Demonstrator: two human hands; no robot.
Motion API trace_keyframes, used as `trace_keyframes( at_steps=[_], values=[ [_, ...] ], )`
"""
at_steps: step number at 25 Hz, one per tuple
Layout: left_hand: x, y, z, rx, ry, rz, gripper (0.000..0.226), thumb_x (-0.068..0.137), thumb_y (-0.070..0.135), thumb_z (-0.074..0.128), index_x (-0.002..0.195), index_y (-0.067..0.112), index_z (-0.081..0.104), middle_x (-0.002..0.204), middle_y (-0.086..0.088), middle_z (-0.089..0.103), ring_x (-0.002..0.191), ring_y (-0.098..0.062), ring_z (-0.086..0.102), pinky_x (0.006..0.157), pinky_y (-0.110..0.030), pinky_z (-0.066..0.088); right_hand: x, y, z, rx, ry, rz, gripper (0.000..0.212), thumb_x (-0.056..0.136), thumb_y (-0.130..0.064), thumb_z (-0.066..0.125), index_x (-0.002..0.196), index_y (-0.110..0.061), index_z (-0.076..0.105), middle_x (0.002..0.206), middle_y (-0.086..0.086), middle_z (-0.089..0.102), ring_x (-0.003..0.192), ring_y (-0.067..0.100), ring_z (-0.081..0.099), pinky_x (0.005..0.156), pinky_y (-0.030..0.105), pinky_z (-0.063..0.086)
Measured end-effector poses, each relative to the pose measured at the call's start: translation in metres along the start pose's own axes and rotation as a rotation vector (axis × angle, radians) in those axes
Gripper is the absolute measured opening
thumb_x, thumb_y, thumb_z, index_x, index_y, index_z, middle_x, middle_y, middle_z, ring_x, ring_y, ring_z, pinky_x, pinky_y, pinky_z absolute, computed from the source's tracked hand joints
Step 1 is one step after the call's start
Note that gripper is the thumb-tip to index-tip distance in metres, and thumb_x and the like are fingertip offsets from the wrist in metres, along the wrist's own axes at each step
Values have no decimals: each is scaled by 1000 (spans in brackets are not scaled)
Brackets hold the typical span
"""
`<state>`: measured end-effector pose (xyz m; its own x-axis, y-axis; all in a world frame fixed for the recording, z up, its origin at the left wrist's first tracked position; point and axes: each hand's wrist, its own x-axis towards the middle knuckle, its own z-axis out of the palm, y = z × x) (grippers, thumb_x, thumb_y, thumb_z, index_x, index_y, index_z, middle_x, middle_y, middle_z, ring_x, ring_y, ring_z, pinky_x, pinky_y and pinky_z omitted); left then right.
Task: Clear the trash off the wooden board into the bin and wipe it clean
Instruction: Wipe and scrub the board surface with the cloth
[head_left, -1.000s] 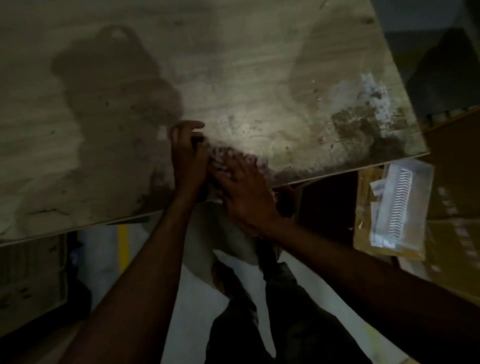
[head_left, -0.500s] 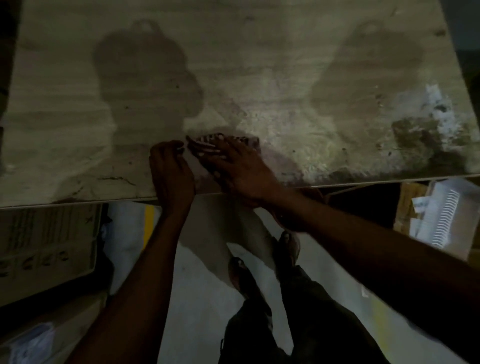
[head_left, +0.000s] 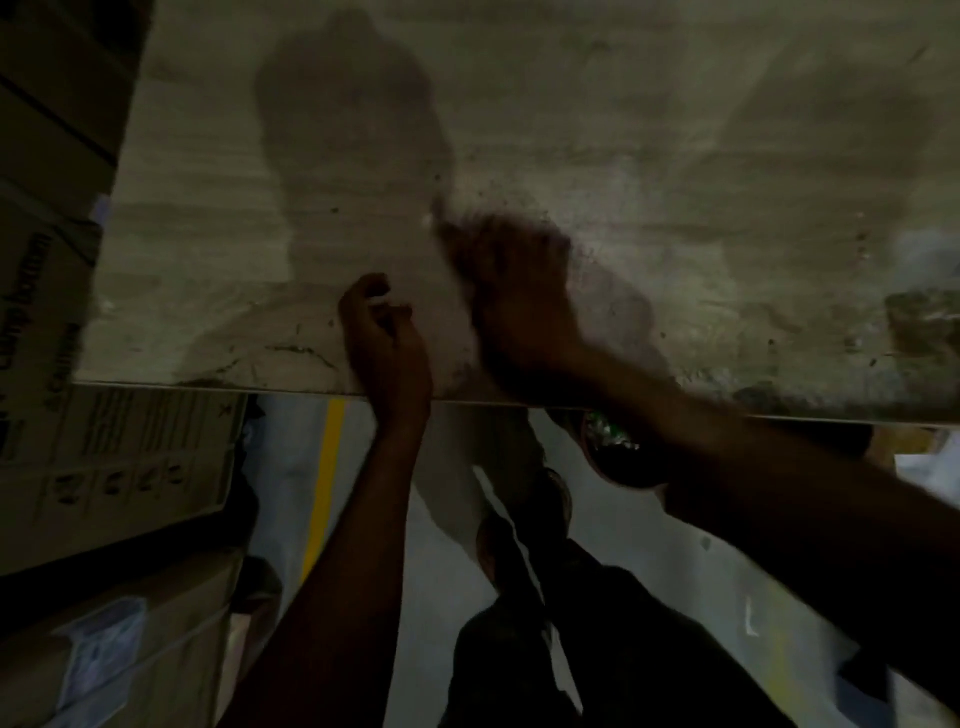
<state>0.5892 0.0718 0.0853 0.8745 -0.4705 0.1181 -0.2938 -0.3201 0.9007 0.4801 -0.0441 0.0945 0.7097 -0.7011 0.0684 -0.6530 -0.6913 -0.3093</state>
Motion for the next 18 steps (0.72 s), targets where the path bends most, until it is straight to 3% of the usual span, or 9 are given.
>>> trace_keyframes(
  at_steps=[1,3,5,7,10,12,15,17,18],
  values=[
    [8,1,-6,-72,8,-76,28,90,3,50,116,7,60,112,-6,62,92,-14,65,81,-21,52,-41,-17,10,51,-64,-141,62,105,-27,46,164,-31,25,167,12,29,154,37,23,125,57,10],
    [21,-1,-16,32,-69,-109,20,96,12,55,112,5,64,107,-9,67,89,-14,64,76,-10,47,-80,-23,19,92,-174,-339,57,105,-30,48,161,-29,35,167,13,31,155,38,24,125,55,15],
    [31,-8,-15,177,-147,-69,22,97,29,56,102,11,67,98,-8,70,87,-23,65,76,-22,52,-48,3,14,16,-205,-377,54,107,-39,36,160,-31,36,166,12,34,153,37,29,124,50,18],
    [40,-11,-11,274,-163,-24,24,96,38,54,97,18,67,90,-4,70,82,-24,66,74,-36,55,21,19,2,-3,-121,-181,55,107,-40,33,161,-31,33,165,12,36,151,36,33,122,46,21],
    [64,-11,-15,416,-175,174,21,99,34,53,101,18,68,95,-3,69,86,-21,63,73,-29,44,107,25,0,2,-6,129,59,105,-40,36,162,-23,33,167,19,28,154,42,25,126,52,17],
    [95,-16,-21,501,-157,336,18,98,27,54,105,18,68,99,-4,67,94,-20,58,78,-30,41,114,0,6,31,9,174,60,105,-40,31,163,-25,27,170,16,22,156,40,19,128,50,8],
    [168,-48,-48,601,-182,390,22,97,25,51,112,17,64,107,-8,62,104,-30,54,88,-40,40,38,-72,21,41,-158,-225,58,109,-36,36,164,-34,20,172,6,19,158,29,15,126,42,-8],
    [200,-71,-72,664,-189,417,27,102,33,47,119,17,61,114,-10,57,108,-34,51,92,-43,39,40,-72,31,70,-206,-500,54,110,-43,33,163,-37,23,172,4,20,158,28,16,128,52,5],
    [208,-75,-81,626,-181,409,28,104,35,45,121,18,59,118,-10,55,111,-33,49,94,-43,39,84,-63,19,40,-174,-479,54,109,-44,29,163,-39,23,170,2,25,156,29,24,126,57,16]
  ],
)
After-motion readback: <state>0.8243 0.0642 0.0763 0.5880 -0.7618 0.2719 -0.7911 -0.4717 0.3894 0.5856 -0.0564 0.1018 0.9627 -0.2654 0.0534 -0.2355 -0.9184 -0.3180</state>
